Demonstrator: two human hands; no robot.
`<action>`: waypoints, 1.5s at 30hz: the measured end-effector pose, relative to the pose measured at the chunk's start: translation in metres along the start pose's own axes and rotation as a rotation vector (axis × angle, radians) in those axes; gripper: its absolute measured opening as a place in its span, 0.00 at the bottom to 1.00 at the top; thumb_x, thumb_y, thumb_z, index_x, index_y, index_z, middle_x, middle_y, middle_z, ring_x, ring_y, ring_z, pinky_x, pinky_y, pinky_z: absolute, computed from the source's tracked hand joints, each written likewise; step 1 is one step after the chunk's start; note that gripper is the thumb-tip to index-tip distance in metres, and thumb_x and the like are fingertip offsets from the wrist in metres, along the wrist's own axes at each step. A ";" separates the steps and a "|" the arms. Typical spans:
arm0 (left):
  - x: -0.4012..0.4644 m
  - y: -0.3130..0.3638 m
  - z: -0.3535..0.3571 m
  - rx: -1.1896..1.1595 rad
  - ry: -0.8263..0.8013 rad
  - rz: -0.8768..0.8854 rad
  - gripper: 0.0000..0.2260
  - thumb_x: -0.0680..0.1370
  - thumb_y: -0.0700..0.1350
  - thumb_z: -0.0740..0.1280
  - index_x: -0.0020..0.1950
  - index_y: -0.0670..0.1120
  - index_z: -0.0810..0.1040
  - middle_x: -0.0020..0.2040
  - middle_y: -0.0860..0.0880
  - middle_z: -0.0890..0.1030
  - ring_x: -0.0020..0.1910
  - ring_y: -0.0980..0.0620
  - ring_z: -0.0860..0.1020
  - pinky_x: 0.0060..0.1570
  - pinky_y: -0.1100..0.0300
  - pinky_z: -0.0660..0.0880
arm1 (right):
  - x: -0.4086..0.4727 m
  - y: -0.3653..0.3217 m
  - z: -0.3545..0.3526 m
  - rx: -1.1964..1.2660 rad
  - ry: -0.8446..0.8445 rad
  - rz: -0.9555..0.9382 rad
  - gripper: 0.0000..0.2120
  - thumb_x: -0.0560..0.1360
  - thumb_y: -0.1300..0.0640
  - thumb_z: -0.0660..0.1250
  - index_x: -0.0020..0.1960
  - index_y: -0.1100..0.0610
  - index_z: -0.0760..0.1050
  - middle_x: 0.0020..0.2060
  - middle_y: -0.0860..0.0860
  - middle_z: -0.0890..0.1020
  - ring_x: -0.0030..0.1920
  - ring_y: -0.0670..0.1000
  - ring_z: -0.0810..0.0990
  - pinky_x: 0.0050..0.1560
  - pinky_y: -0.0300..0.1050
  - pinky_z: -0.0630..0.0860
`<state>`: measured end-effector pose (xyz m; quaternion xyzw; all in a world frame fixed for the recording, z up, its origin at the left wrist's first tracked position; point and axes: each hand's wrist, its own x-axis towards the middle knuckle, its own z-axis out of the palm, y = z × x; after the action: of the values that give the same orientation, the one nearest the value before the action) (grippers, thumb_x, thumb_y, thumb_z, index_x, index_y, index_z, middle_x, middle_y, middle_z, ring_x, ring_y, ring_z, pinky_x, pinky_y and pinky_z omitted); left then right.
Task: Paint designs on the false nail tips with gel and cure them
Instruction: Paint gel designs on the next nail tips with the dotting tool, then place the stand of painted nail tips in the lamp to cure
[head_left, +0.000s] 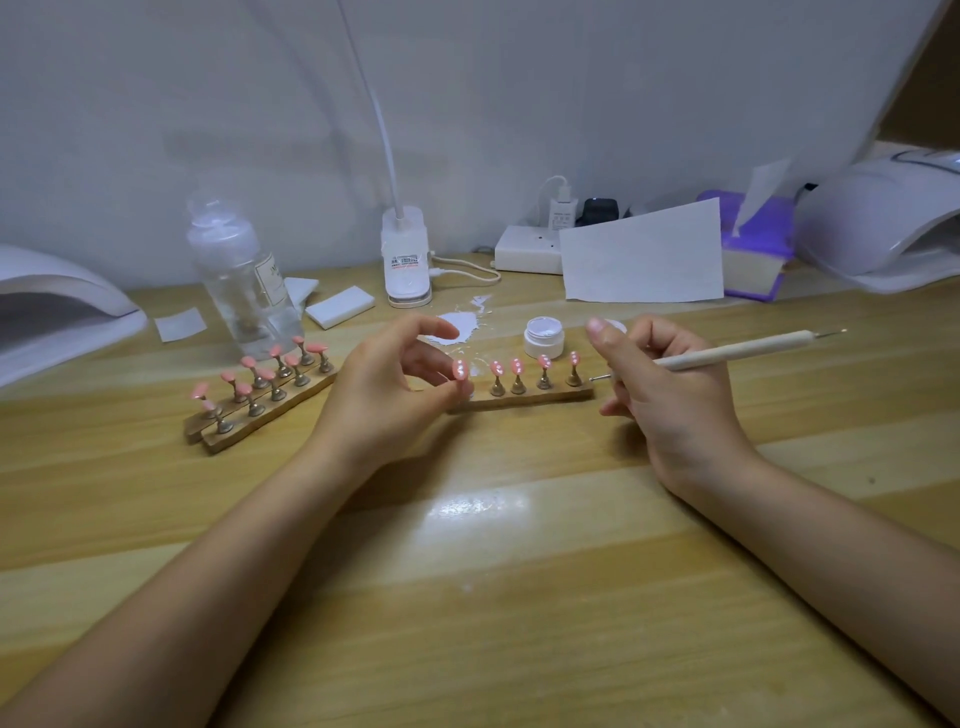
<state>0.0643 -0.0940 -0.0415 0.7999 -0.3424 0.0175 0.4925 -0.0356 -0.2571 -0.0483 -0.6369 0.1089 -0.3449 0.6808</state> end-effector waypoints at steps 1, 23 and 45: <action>0.000 -0.001 0.001 0.011 0.002 0.001 0.15 0.69 0.37 0.73 0.50 0.51 0.74 0.35 0.54 0.81 0.33 0.64 0.77 0.38 0.78 0.68 | 0.000 0.000 0.000 -0.005 0.000 -0.007 0.22 0.72 0.56 0.69 0.21 0.51 0.68 0.17 0.41 0.70 0.20 0.40 0.69 0.23 0.33 0.70; -0.002 -0.003 0.004 0.068 -0.033 0.028 0.19 0.66 0.40 0.76 0.53 0.53 0.73 0.42 0.57 0.78 0.44 0.63 0.76 0.42 0.80 0.67 | 0.005 -0.009 -0.009 -0.029 0.020 -0.088 0.04 0.70 0.59 0.71 0.41 0.53 0.76 0.33 0.46 0.82 0.33 0.39 0.80 0.31 0.31 0.74; -0.003 -0.001 0.003 0.088 0.136 0.151 0.17 0.70 0.37 0.72 0.52 0.51 0.70 0.42 0.53 0.80 0.44 0.67 0.77 0.47 0.75 0.68 | 0.022 0.000 -0.036 -1.147 -0.420 -0.371 0.16 0.74 0.66 0.61 0.56 0.54 0.80 0.46 0.53 0.78 0.50 0.53 0.73 0.45 0.43 0.66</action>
<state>0.0618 -0.0944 -0.0447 0.7898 -0.3661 0.1239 0.4763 -0.0404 -0.2991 -0.0475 -0.9624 0.0281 -0.2118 0.1675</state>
